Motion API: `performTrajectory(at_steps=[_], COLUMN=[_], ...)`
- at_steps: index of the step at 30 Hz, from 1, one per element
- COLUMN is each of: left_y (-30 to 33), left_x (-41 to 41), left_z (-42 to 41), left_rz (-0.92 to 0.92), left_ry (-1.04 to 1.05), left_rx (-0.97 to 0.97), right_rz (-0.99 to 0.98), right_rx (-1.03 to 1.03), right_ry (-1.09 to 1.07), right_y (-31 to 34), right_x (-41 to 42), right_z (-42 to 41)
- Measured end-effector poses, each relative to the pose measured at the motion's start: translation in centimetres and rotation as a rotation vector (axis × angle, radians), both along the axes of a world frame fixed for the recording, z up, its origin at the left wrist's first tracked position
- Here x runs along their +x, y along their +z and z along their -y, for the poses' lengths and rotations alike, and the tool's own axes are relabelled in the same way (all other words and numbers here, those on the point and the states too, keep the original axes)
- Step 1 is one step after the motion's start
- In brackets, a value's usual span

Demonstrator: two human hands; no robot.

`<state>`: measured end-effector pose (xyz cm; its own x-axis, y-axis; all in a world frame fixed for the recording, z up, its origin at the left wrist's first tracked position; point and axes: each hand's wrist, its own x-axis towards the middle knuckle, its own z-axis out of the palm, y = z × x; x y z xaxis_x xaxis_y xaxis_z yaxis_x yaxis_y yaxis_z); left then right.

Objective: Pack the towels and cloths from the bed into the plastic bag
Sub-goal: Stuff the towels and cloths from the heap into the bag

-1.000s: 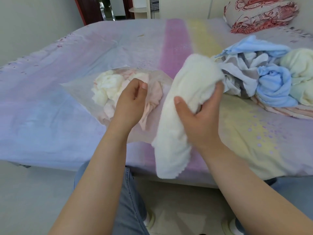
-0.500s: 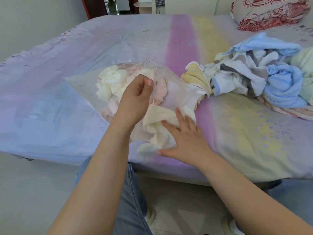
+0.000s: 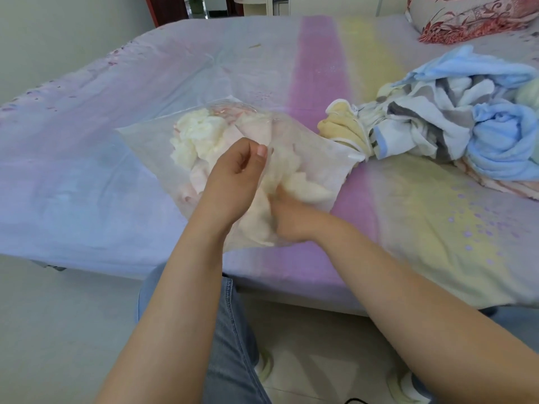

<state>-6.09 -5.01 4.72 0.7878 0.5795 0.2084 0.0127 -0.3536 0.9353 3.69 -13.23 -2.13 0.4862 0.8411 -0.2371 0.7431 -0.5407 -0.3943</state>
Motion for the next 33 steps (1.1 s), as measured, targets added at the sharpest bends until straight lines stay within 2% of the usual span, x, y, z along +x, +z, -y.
performTrajectory(at_steps=[1,2,5,6,8,11,15,18,21,23,26,29,31,33], left_y=[0.0,0.0,-0.1,-0.2,-0.3,-0.2,0.3,0.5,0.3,0.1,-0.3,-0.3,-0.3,-0.4], left_x=[0.0,-0.1,-0.4,-0.5,-0.6,-0.9,-0.9,-0.6,-0.4,-0.1,0.5,0.9,0.9,0.8], left_z=[0.0,0.0,-0.2,-0.2,-0.2,-0.4,-0.5,-0.7,-1.2,-1.2,-0.8,-0.4,-0.1,0.3], left_rz=[0.012,0.023,0.035,0.032,0.027,0.061,0.123,0.138,0.143,0.134,0.115,0.114,0.1,0.057], left_ry=[0.006,0.011,0.019,0.014,-0.012,-0.048,-0.044,-0.044,-0.011,0.008,0.024,0.055,0.1,0.137], left_rx=[0.001,-0.006,-0.032,-0.033,-0.034,-0.079,-0.155,-0.184,-0.153,-0.125,-0.065,-0.033,0.021,0.132], right_rz=[-0.027,-0.05,0.048,0.124,0.173,0.098,0.067,0.042,0.051,0.039,0.048,0.151,0.067,0.017], right_rx=[-0.084,-0.056,0.334,0.388,0.268,0.036,-0.007,0.051,0.093,0.223,0.679,1.021,1.105,1.004], right_ry=[0.034,0.01,-0.2,-0.242,-0.221,-0.139,-0.051,-0.066,-0.122,-0.122,-0.123,-0.328,-0.62,-0.783], right_y=[-1.2,-1.6,-1.3,-1.1,-1.0,-0.9,-2.3,-3.0,-3.4,-3.4,-3.0,-3.7,-3.7,-3.3], right_x=[-0.3,-0.6,-0.9,-1.0,-1.1,-0.6,1.3,2.8,3.0,2.2,1.0,2.0,4.6,8.1], right_z=[-0.2,0.1,1.8,2.3,2.5,0.4,-6.0,-9.6,-8.9,-5.8,1.1,6.5,8.3,8.5])
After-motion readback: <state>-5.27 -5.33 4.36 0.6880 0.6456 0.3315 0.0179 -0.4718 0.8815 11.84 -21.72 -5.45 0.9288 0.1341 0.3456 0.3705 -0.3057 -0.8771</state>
